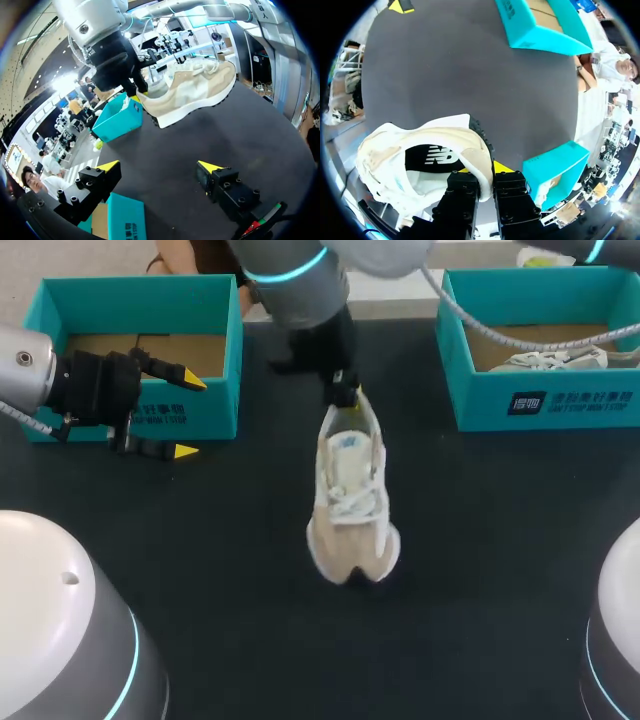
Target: Take the shoe out of the shoebox, open the shoe tongue, remove and reinsert the insole, then place the shoe into the shoebox
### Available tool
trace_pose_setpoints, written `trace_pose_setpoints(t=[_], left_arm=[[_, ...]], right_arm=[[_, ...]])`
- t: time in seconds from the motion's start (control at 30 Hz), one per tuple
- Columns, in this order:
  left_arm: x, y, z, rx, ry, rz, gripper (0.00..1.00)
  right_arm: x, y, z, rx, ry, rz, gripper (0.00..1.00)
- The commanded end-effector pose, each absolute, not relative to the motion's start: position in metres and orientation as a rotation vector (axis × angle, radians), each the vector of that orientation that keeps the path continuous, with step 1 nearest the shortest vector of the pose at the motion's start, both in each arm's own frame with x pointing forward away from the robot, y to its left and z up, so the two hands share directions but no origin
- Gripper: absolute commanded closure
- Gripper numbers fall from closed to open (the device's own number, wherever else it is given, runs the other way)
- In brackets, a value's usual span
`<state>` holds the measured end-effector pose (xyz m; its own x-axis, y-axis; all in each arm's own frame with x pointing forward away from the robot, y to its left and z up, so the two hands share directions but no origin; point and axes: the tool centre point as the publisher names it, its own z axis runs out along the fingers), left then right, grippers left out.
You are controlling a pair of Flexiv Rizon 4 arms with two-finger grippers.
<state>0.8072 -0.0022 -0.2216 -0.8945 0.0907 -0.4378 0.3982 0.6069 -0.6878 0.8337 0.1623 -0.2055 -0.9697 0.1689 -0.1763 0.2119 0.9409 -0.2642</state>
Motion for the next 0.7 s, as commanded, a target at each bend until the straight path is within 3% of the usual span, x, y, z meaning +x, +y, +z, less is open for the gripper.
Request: trace_pose_setpoints(t=[0.03,0.13,0.7], left_arm=[[0.806,-0.002,-0.222,0.394,2.477,-1.185,0.0],[0.806,-0.002,-0.222,0.394,2.477,-1.185,0.0],[0.806,-0.002,-0.222,0.394,2.477,-1.185,0.0]], right_arm=[[0.828,0.136,-0.15,0.22,2.889,-0.382,1.0],[0.835,0.131,-0.126,0.183,2.835,-0.405,1.0],[0.835,0.131,-0.126,0.183,2.835,-0.405,1.0]])
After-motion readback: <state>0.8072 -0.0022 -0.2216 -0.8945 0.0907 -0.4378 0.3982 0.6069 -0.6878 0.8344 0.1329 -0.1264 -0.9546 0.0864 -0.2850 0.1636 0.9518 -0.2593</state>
